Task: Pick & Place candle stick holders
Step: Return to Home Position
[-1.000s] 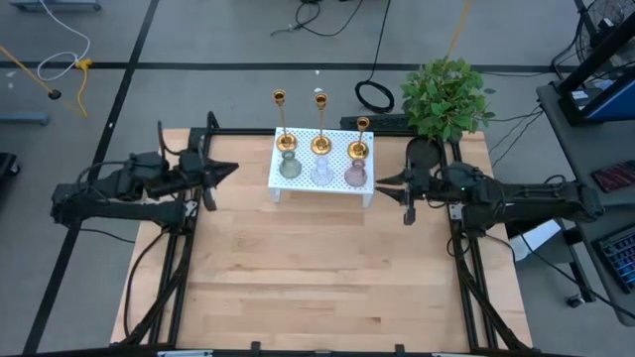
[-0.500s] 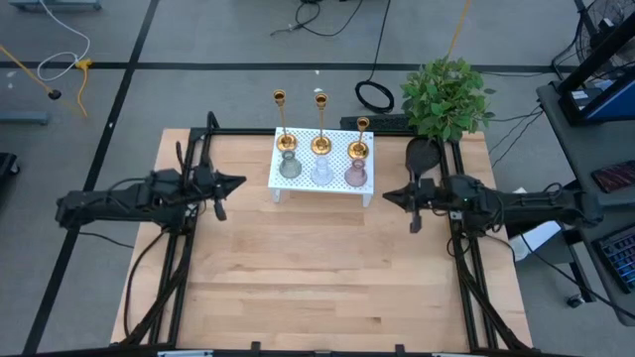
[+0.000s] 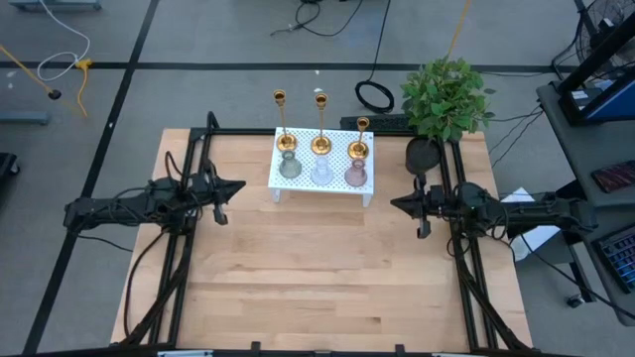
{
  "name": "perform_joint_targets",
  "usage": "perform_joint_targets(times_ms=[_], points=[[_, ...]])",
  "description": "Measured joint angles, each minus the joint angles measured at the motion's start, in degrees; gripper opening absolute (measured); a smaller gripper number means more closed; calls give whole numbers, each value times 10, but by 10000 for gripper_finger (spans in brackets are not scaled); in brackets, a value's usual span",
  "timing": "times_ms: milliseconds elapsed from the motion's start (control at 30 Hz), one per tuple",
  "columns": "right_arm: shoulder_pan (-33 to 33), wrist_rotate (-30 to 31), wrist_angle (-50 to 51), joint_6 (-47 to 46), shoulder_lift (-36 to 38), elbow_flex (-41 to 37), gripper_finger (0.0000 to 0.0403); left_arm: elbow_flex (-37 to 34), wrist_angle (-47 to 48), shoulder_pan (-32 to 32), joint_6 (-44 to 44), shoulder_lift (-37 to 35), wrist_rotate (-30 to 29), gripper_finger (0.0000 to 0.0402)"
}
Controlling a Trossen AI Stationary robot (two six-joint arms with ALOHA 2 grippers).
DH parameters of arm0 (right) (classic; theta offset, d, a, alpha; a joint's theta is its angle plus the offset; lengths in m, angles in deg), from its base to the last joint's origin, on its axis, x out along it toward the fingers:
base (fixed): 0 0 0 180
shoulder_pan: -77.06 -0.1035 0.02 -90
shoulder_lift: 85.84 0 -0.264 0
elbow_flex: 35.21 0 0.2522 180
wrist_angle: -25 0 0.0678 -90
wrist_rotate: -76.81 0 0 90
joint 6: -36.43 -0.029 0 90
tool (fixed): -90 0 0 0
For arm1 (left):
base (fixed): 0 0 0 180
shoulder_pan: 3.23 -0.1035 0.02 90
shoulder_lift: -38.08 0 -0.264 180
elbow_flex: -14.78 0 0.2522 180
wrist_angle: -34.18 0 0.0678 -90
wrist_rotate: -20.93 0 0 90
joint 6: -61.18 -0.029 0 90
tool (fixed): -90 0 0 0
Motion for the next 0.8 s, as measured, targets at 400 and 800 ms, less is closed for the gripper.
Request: perform_joint_targets(times_ms=[400,800], points=[[2,-16,55,10,66,-2,0,-12,45,0,-3,-38,0,14],[2,-14,118,10,112,-3,0,-25,55,0,4,-49,2,4]])
